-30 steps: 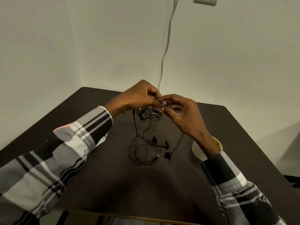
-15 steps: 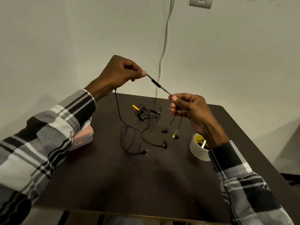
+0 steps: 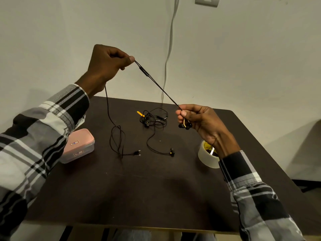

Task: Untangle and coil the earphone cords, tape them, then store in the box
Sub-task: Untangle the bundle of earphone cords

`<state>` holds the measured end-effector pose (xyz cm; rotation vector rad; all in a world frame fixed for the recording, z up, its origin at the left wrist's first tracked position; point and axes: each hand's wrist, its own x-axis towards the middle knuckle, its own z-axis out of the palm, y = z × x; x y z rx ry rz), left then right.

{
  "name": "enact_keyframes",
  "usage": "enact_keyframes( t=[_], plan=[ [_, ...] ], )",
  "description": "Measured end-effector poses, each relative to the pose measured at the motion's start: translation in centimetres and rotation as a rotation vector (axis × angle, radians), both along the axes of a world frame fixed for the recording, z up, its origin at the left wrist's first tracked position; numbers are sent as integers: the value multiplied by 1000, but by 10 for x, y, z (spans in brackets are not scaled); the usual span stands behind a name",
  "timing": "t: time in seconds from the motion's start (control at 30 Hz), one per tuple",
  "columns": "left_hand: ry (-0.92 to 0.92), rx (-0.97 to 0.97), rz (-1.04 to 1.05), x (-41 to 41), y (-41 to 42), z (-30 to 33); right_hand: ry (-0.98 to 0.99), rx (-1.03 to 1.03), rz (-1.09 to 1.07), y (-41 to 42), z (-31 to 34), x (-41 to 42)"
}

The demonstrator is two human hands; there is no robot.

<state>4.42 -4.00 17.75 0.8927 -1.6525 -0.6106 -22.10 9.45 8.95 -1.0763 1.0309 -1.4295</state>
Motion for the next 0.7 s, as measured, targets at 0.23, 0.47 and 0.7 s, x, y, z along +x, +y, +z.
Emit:
enact_keyframes(
  t=[0.23, 0.47, 0.7],
  plan=[
    [23, 13, -24, -2, 2, -5, 41, 23, -35, 3, -5, -8],
    [-207, 57, -235, -26, 30, -14, 420, -44, -189, -2, 13, 3],
    [-282, 49, -383, -62, 51, -18, 521, -251, -149, -6, 52, 43]
  ],
)
